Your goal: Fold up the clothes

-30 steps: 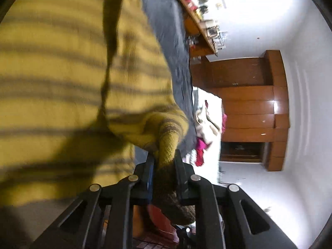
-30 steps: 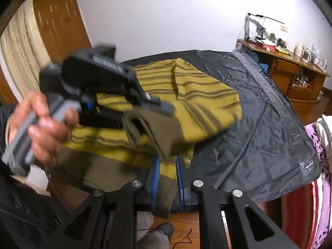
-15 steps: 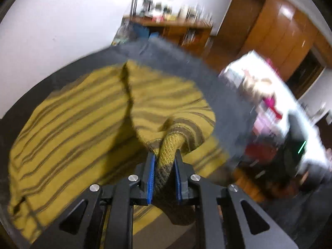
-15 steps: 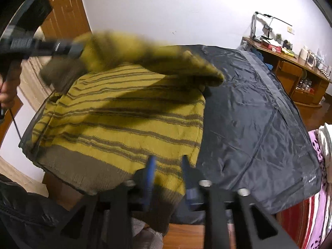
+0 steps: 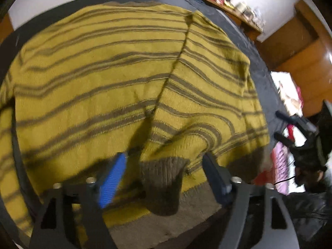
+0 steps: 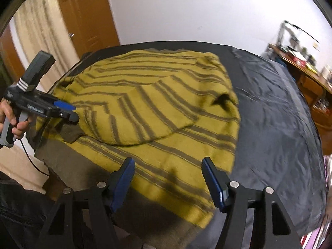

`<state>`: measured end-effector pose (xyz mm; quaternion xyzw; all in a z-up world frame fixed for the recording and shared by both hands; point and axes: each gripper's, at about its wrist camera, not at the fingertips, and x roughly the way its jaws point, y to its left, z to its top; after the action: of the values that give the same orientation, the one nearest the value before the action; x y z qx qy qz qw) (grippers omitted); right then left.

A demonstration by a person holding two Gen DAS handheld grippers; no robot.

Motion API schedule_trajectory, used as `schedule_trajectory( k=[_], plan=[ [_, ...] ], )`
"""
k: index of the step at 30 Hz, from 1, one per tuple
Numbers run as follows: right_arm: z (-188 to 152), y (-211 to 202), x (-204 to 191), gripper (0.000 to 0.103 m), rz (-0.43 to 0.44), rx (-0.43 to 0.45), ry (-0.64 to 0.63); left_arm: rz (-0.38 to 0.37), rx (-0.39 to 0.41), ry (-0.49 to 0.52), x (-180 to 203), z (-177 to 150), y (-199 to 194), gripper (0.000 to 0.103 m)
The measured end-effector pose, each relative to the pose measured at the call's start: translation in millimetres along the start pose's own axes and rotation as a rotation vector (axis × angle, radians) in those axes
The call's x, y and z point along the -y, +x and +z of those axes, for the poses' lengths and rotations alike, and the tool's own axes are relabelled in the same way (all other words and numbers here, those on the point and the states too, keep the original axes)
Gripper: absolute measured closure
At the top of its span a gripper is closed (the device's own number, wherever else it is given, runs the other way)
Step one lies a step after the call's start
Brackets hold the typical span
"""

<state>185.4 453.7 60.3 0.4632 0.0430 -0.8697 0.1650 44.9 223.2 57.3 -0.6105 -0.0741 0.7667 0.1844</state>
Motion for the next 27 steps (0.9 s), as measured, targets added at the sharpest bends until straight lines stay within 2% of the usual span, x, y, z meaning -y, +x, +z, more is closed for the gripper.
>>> schedule_trajectory(
  k=[6, 10, 12, 13, 17, 20, 23, 27],
  plan=[
    [11, 19, -9, 0.035, 0.036, -0.031, -0.033, -0.171, -0.048, -0.151, -20, -10, 2, 0.022],
    [18, 25, -7, 0.035, 0.044, -0.037, -0.035, -0.333, -0.040, -0.241, -26, -14, 4, 0.022],
    [22, 28, -6, 0.035, 0.048, -0.040, -0.030, -0.425, -0.042, -0.319, -32, -15, 8, 0.022],
    [23, 29, -6, 0.035, 0.053, -0.042, -0.029, -0.436, -0.049, -0.325, -30, -15, 13, 0.022],
    [32, 33, -9, 0.035, 0.064, -0.036, -0.044, -0.379, -0.079, -0.171, -1, -14, 16, 0.022],
    [46, 44, -12, 0.035, 0.054, -0.033, -0.053, -0.356, -0.096, -0.127, 9, -15, 17, 0.022],
    [58, 65, -18, 0.035, 0.075, -0.047, -0.060, -0.372, -0.078, -0.167, 2, -15, 15, 0.022],
    [57, 96, -37, 0.035, 0.146, -0.128, -0.145, -0.391, -0.023, -0.243, -15, -14, 4, 0.022]
  ],
)
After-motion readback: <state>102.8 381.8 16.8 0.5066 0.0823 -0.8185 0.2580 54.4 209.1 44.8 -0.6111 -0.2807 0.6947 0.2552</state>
